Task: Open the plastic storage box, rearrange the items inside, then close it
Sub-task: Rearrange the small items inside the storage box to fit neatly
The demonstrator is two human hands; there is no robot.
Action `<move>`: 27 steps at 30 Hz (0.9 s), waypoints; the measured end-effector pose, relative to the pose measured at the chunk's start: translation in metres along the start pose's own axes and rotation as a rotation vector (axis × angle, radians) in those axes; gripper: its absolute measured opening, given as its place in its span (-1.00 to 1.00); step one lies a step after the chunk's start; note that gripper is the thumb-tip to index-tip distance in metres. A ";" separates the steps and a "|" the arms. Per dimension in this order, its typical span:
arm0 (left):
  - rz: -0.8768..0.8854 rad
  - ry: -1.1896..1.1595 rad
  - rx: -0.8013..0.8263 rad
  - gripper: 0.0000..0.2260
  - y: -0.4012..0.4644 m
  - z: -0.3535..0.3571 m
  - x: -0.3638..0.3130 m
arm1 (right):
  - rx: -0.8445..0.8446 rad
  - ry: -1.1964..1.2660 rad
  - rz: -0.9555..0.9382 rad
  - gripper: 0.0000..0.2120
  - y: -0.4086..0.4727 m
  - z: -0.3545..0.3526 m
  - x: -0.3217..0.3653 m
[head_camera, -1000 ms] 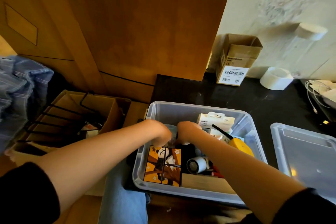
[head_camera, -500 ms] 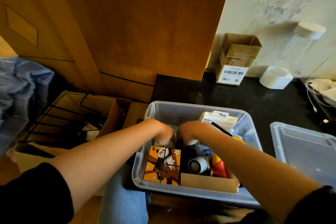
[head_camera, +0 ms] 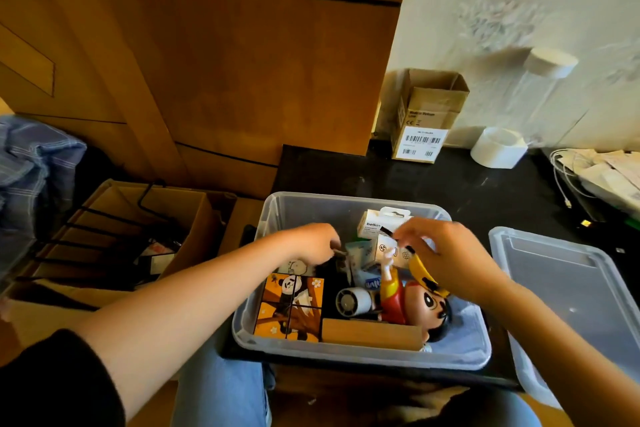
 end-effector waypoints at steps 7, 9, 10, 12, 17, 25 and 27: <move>-0.099 -0.163 -0.101 -0.76 0.029 0.002 -0.013 | -0.164 0.038 0.007 -0.88 -0.032 0.023 -0.028; -0.142 -0.196 -0.170 -0.76 0.034 0.004 -0.008 | -0.179 0.028 0.010 -0.88 -0.031 0.027 -0.029; -0.164 -0.200 -0.212 -0.76 0.034 0.003 -0.006 | -0.190 0.019 0.022 -0.87 -0.030 0.028 -0.031; -0.182 -0.200 -0.262 -0.77 0.032 0.000 -0.003 | -0.192 -0.018 0.029 -0.84 -0.029 0.029 -0.032; -0.045 -0.241 -0.302 -0.92 0.017 -0.016 -0.010 | -0.096 -0.132 -0.016 -0.66 -0.027 0.034 -0.024; 0.106 -0.220 -0.625 -0.79 -0.058 -0.045 -0.013 | -0.072 -0.161 -0.005 -0.62 -0.028 0.036 -0.025; 0.150 -0.267 -0.723 -0.79 -0.079 -0.055 -0.006 | -0.046 -0.245 -0.012 -0.71 -0.026 0.039 -0.024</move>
Point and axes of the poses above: each hand's wrist, its own y-axis towards the middle knuckle, its own z-axis out of the palm, x = y × z, the point moved 8 cm from there along y, towards the middle knuckle, and after that the axes turned 14 degrees about x, right-handed, at the moved point
